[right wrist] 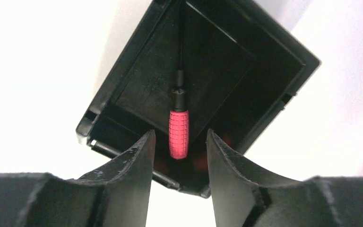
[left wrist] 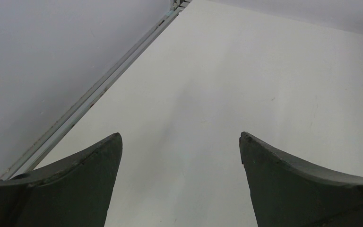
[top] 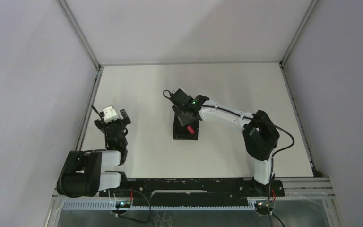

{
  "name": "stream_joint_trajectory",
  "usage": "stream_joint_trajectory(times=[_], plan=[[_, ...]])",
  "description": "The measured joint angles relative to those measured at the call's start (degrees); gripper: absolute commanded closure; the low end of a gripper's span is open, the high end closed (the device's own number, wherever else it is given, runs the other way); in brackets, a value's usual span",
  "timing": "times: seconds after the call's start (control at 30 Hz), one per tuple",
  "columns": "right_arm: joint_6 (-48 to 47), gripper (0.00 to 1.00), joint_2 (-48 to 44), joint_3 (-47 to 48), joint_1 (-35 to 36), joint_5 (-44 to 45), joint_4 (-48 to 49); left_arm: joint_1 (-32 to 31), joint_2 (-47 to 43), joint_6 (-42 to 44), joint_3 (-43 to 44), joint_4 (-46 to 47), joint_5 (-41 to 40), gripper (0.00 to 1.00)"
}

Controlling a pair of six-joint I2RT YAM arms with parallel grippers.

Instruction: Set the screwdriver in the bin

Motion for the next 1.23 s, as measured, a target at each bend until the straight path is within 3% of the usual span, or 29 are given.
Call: stream_joint_trajectory(times=[0.03, 0.1, 0.13, 0.27, 0.43, 0.9, 1.07, 1.23], plan=[[0.0, 0.37, -0.8, 0.0, 0.0, 0.0, 0.0, 0.0, 0.0, 0.0, 0.0, 0.0, 0.0, 0.02], [-0.1, 0.03, -3.7, 0.0, 0.1, 0.1, 0.1, 0.0, 0.0, 0.0, 0.0, 0.0, 0.0, 0.02], [0.2, 0.01, -4.9, 0.0, 0.1, 0.1, 0.2, 0.0, 0.0, 0.0, 0.0, 0.0, 0.0, 0.02], [0.0, 0.01, -12.2, -0.6, -1.4, -0.7, 1.8, 0.0, 0.0, 0.0, 0.0, 0.0, 0.0, 0.02], [0.3, 0.01, -24.5, -8.7, -8.0, -4.5, 8.7, 0.0, 0.0, 0.0, 0.0, 0.0, 0.0, 0.02], [7.7, 0.01, -49.5, -52.5, -44.4, -14.8, 35.0, 0.0, 0.0, 0.0, 0.0, 0.0, 0.0, 0.02], [7.7, 0.01, -53.7, -62.7, -47.6, -13.0, 43.5, 0.0, 0.0, 0.0, 0.0, 0.0, 0.0, 0.02], [7.3, 0.01, -55.3, -65.8, -48.1, -12.8, 47.8, 0.0, 0.0, 0.0, 0.0, 0.0, 0.1, 0.02]])
